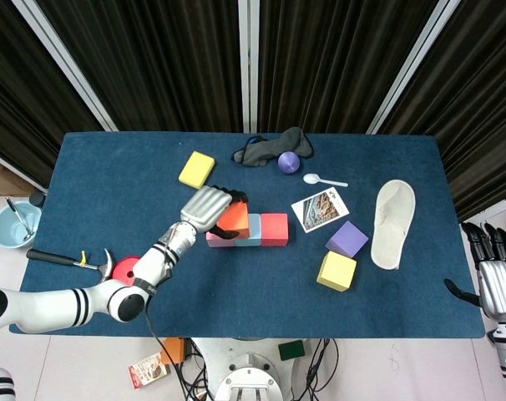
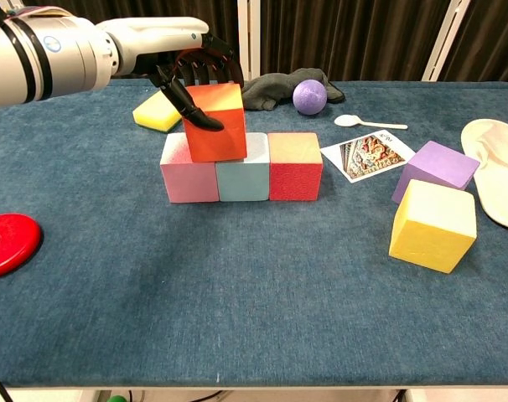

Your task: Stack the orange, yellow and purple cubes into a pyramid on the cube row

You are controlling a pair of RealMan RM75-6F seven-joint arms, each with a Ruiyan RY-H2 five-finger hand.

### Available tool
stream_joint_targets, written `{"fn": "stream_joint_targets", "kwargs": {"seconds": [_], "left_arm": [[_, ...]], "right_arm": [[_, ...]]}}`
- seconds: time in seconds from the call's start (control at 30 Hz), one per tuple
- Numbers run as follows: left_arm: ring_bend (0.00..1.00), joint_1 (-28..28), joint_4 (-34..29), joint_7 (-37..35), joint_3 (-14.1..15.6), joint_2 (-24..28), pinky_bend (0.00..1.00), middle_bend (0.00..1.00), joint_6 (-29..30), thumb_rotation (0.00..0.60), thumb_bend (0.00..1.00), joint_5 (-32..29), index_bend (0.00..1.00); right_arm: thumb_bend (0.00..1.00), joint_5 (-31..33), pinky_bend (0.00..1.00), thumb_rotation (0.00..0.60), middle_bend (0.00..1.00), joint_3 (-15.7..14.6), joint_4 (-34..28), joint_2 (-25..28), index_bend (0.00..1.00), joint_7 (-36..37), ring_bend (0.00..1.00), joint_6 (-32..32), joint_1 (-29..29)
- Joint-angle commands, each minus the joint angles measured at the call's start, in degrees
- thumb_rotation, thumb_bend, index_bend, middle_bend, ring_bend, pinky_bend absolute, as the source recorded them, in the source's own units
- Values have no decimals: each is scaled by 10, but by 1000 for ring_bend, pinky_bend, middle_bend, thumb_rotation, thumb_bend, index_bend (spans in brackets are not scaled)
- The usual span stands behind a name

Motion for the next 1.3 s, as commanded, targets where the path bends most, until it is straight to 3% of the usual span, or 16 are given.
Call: {"fn": "stream_joint_targets", "kwargs": {"seconds": [0.03, 0.83, 1.3], "left_arm": [[360, -2, 0, 2, 1, 0, 347, 425, -1, 500, 265, -1, 388], [339, 0, 21, -23, 13, 4, 328, 415, -2, 546, 265, 64, 394], [335, -7, 22, -11, 14, -1, 314, 401, -8, 505, 260, 45, 381]], "right_arm": [[124, 0, 60, 600, 69, 0, 0, 0, 0, 0, 0, 1, -1], [123, 4, 60, 600, 70, 0, -4, 2, 0, -3, 0, 0, -3], [122, 4, 60, 600, 69, 0, -2, 2, 0, 3, 0, 3, -6]]}}
